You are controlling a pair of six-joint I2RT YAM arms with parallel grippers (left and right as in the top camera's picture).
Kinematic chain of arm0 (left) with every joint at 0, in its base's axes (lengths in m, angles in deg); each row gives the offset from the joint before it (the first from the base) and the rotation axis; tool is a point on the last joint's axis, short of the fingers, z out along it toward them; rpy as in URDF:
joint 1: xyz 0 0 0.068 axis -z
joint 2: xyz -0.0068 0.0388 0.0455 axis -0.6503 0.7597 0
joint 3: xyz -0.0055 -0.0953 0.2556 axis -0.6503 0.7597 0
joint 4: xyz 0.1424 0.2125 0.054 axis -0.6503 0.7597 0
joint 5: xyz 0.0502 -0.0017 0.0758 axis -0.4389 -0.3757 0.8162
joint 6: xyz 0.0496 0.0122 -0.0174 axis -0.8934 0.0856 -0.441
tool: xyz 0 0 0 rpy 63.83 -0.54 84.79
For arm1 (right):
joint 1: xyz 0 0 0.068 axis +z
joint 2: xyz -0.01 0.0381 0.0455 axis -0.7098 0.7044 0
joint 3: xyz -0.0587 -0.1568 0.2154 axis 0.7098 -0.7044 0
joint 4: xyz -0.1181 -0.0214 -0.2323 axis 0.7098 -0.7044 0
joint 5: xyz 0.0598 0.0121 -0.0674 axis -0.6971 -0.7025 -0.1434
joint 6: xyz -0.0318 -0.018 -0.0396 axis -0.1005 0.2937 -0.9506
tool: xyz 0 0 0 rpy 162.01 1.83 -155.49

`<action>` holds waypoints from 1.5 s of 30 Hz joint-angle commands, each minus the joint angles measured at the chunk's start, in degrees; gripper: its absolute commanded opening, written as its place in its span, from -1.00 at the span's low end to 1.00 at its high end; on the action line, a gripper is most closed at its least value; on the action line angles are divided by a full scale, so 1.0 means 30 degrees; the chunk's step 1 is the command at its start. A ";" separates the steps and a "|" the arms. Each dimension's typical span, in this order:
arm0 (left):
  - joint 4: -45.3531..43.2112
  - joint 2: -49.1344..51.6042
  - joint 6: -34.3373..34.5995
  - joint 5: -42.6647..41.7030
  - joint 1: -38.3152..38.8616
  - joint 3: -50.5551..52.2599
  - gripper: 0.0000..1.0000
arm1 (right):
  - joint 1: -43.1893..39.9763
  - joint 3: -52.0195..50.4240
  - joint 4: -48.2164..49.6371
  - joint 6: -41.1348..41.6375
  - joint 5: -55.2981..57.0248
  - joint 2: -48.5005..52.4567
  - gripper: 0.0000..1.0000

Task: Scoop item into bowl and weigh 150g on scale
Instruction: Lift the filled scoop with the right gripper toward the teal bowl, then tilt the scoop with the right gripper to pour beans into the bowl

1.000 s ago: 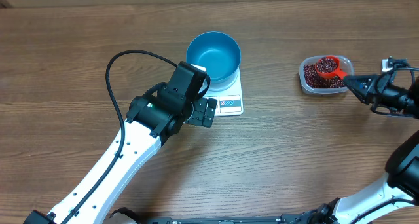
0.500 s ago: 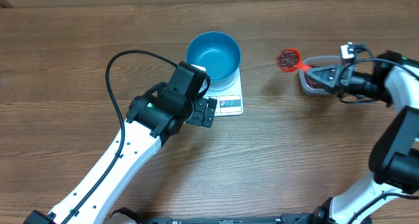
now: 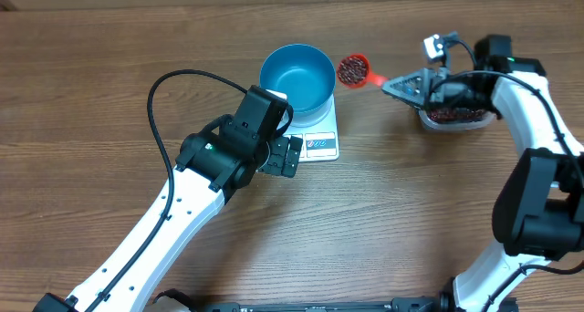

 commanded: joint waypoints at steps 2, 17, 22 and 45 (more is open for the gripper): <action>-0.0022 -0.0131 -0.0291 -0.0036 0.0000 0.0138 0.99 | 0.1443 0.0896 0.2601 0.4670 0.1013 0.0000 -0.93; -0.0022 -0.0131 -0.0291 -0.0036 0.0000 0.0138 0.99 | 0.5289 0.1537 0.6521 0.8794 0.8262 -0.0612 -0.93; -0.0022 -0.0131 -0.0291 -0.0036 0.0000 0.0138 0.99 | 0.5858 0.2055 0.5945 0.8765 1.0448 -0.1326 -0.93; -0.0015 -0.0131 -0.0291 -0.0036 0.0000 0.0138 0.99 | 0.8604 0.3628 0.2951 0.6827 1.8185 -0.2339 -0.93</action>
